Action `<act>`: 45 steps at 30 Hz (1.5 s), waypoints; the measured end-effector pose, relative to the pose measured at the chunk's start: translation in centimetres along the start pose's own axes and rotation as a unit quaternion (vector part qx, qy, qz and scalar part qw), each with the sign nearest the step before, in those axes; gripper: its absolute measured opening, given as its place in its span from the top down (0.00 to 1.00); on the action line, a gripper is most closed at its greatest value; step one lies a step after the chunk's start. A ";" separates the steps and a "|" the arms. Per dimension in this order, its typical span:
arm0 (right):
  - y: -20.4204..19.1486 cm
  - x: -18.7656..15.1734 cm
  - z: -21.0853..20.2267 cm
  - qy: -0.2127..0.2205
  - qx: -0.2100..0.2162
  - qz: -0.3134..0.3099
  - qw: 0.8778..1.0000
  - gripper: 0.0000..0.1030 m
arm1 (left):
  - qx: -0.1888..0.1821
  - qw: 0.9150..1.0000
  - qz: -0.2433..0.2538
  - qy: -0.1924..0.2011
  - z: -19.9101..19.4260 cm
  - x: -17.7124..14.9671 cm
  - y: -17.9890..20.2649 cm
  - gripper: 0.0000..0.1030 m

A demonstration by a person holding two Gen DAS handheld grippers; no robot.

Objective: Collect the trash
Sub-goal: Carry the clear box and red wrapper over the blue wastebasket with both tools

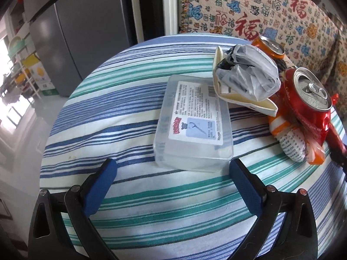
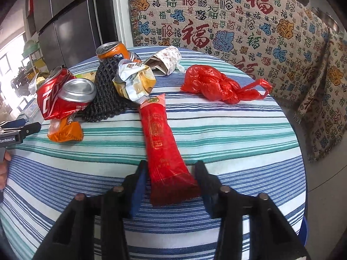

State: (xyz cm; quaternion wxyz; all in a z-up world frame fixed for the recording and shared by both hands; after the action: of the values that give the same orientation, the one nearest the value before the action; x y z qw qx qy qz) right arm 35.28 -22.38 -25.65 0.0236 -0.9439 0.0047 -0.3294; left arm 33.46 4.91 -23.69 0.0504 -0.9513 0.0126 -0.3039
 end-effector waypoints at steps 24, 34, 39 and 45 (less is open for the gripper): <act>0.7 1.4 -0.1 -0.013 0.052 0.006 0.999 0.81 | -0.017 0.999 0.020 0.028 -1.7 -0.3 -0.1 0.39; 3.8 0.1 -6.1 0.003 0.057 0.051 0.997 0.82 | -0.038 0.997 0.012 0.066 -8.1 -1.2 0.1 0.39; 6.6 -0.8 -10.1 0.011 0.043 0.073 0.996 0.82 | -0.085 0.990 0.055 0.095 -11.5 -1.0 5.6 0.39; 11.5 -2.4 -15.6 0.038 0.001 0.106 0.994 0.82 | -0.168 0.973 0.113 0.109 -14.2 -0.4 15.8 0.39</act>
State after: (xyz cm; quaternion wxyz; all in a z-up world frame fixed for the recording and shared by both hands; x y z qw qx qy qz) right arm 23.79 -34.50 -15.46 0.0594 -0.9248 0.1057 -0.3605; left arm 25.06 -12.05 -14.05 -0.0774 -0.8997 0.1764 -0.3916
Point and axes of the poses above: each gripper's, at about its wrist camera, not at the fingertips, and z roughly the way its jaws point, y to its right, x to its top, the point moved 2 cm from there along z, roughly the way its jaws point, and after that the axes turned 7 degrees about z, right-handed, at the moved point
